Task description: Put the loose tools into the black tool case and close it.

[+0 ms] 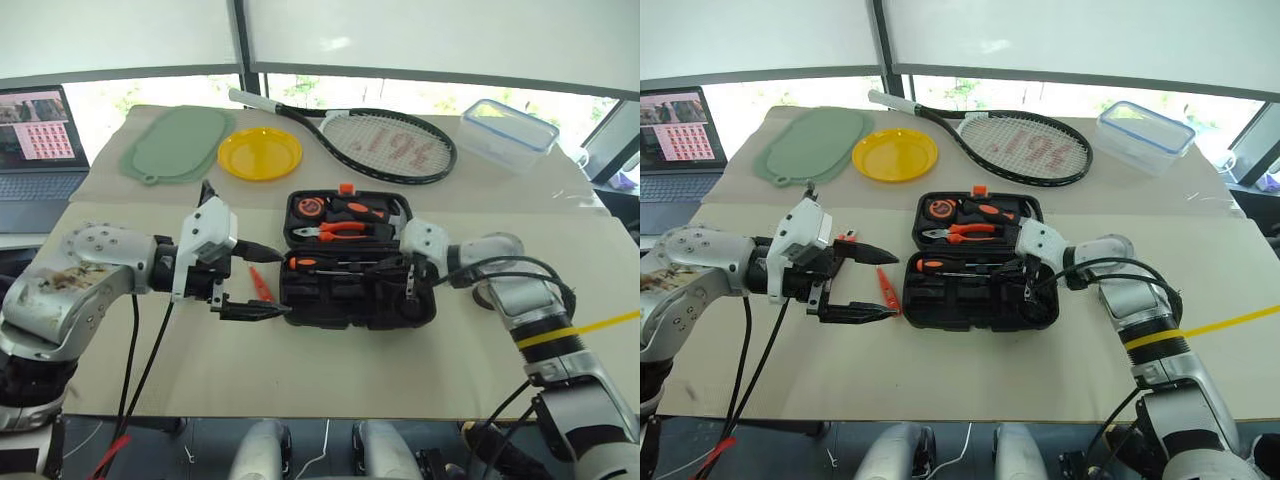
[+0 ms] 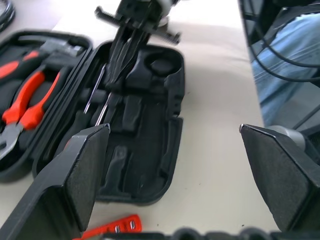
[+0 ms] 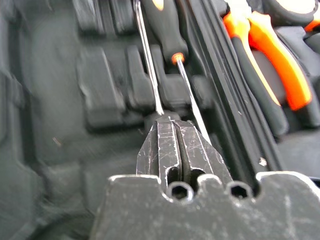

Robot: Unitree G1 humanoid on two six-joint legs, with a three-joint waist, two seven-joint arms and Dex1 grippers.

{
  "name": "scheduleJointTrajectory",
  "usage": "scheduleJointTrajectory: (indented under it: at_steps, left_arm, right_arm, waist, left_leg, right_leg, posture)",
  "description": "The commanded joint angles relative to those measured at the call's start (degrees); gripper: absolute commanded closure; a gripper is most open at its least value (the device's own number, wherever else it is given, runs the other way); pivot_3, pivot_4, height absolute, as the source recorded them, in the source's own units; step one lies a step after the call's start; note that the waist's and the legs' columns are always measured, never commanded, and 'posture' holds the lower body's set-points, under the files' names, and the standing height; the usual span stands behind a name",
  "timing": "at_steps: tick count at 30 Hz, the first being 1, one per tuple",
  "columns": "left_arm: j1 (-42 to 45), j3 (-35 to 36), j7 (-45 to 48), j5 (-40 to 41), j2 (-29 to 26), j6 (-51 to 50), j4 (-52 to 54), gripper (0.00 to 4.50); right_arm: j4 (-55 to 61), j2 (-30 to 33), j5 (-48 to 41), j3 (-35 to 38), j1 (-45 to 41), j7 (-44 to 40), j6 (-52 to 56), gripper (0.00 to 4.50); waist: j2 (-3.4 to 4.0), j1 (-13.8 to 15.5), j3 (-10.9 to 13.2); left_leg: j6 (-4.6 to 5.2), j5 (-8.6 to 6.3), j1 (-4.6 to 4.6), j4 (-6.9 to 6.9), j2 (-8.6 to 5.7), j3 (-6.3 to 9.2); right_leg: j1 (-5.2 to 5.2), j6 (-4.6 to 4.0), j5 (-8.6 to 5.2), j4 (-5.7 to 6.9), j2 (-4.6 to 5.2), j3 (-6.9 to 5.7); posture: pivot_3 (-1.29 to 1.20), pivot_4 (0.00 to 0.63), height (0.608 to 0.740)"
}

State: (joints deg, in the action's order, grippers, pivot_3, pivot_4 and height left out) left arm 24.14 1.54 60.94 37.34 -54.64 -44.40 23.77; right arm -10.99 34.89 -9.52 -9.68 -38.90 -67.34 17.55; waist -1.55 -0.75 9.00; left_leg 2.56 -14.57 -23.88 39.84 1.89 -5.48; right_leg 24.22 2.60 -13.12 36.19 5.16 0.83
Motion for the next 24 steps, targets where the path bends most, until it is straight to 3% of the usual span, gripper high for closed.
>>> scheduleJointTrajectory:
  at_steps: [1,4,9,12,15,17,20,24]
  left_arm:
    - [-5.22,7.22,-9.79,-1.76,0.54,-4.68,0.85,0.00]
    - [-15.34,17.37,-17.50,-0.83,2.37,-12.31,3.93,0.00]
    - [-29.32,30.73,-23.55,2.58,6.10,-23.04,11.54,0.00]
    - [-28.94,33.53,-27.38,6.85,8.80,-30.32,15.18,0.00]
    - [-19.34,32.05,-32.84,10.57,13.63,-41.04,15.92,0.00]
    - [-11.80,29.25,-38.79,10.04,17.84,-46.95,13.87,0.00]
    - [-3.65,20.78,-51.20,8.90,21.61,-48.10,7.14,0.00]
    - [3.17,15.04,-63.87,14.09,24.53,-48.10,-1.98,0.00]
  right_arm:
    - [7.87,2.98,-7.38,6.27,-2.52,-1.58,6.89,4.48]
    - [14.95,6.50,-15.42,10.63,-1.92,-3.72,15.38,3.81]
    - [25.71,11.40,-25.92,15.73,1.41,-4.68,24.61,2.15]
    - [29.79,13.03,-28.66,16.85,4.09,-4.16,25.79,1.11]
    - [32.31,13.15,-30.61,17.25,5.42,-2.70,26.60,0.09]
    - [33.09,12.95,-30.98,17.08,5.76,-1.62,26.45,0.09]
    - [33.89,12.73,-30.51,16.39,6.34,-0.23,25.20,0.09]
    - [35.27,11.89,-30.26,16.22,7.17,2.42,24.14,0.09]
  waist:
    - [0.01,0.02,0.01]
    - [0.02,0.02,0.01]
    - [-0.05,0.11,0.05]
    - [-0.07,0.96,0.06]
    - [-0.08,1.84,0.06]
    - [-0.13,1.95,0.05]
    - [-0.18,1.76,0.02]
    - [-0.21,1.10,0.04]
  left_leg:
    - [0.00,0.00,0.00,-0.02,0.01,0.00]
    - [0.02,-0.02,0.00,-0.08,0.07,0.03]
    - [0.05,-0.06,0.00,-0.12,0.10,0.05]
    - [0.03,-0.06,0.04,-0.09,0.06,0.14]
    - [-0.01,-0.02,0.08,-0.06,0.01,0.16]
    - [-0.02,0.09,0.07,0.00,-0.05,0.24]
    - [-0.01,0.13,0.11,-0.02,-0.11,0.26]
    - [-0.04,0.14,0.07,-0.10,-0.07,0.22]
  right_leg:
    - [0.00,0.00,0.00,0.00,0.00,0.00]
    - [0.00,0.00,0.00,-0.03,0.06,-0.04]
    - [-0.01,0.00,0.00,-0.09,0.18,-0.09]
    - [-0.08,-0.02,-0.01,-0.08,0.27,-0.19]
    - [-0.13,-0.06,0.05,-0.06,0.33,-0.21]
    - [-0.18,-0.05,0.16,-0.05,0.29,-0.25]
    - [-0.24,-0.05,0.22,-0.04,0.23,-0.19]
    - [-0.10,-0.06,0.22,-0.05,0.15,-0.05]
  posture:
    - [0.00,0.150,0.738]
    - [0.00,0.150,0.738]
    - [0.00,0.150,0.738]
    - [0.00,0.150,0.738]
    - [0.00,0.150,0.738]
    - [0.00,0.150,0.738]
    - [0.00,0.150,0.738]
    - [0.00,0.150,0.738]
